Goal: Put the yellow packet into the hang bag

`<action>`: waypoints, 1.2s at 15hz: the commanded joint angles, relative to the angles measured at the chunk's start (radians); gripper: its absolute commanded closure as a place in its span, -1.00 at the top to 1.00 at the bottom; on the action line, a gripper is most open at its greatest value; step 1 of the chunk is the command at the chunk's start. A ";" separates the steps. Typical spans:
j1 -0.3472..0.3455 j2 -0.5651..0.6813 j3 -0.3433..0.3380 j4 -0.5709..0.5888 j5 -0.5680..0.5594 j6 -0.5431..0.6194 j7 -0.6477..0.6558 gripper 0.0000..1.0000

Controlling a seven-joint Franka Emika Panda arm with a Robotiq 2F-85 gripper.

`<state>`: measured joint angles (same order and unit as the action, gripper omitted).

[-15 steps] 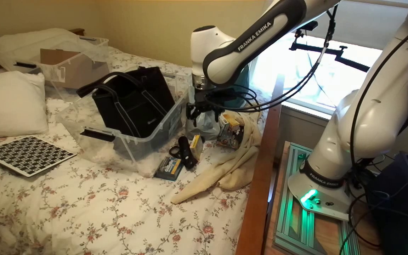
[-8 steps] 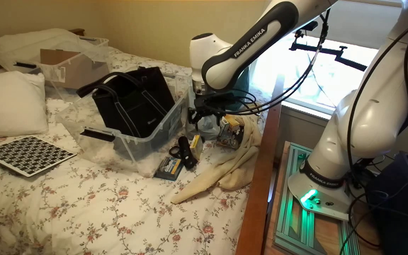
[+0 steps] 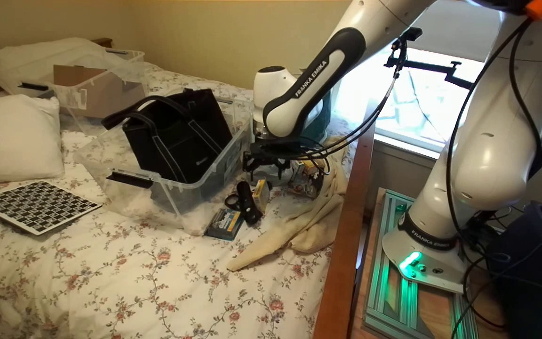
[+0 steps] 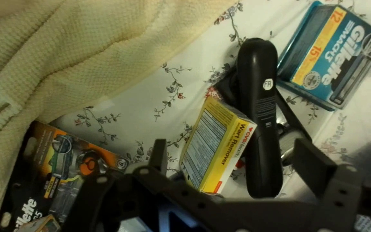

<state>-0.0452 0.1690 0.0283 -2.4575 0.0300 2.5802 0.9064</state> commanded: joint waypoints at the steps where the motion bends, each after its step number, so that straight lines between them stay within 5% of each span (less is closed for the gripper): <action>1: 0.025 0.055 -0.020 0.002 0.073 0.095 -0.045 1.00; 9: 0.044 0.148 -0.039 0.017 0.119 0.199 -0.077 1.00; 15: 0.041 0.189 -0.036 0.031 0.166 0.211 -0.105 -0.09; 16: 0.044 0.195 -0.041 0.035 0.169 0.210 -0.101 0.72; 18: 0.049 0.205 -0.048 0.045 0.174 0.210 -0.096 0.70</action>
<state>-0.0193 0.3434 -0.0008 -2.4423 0.1605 2.7792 0.8344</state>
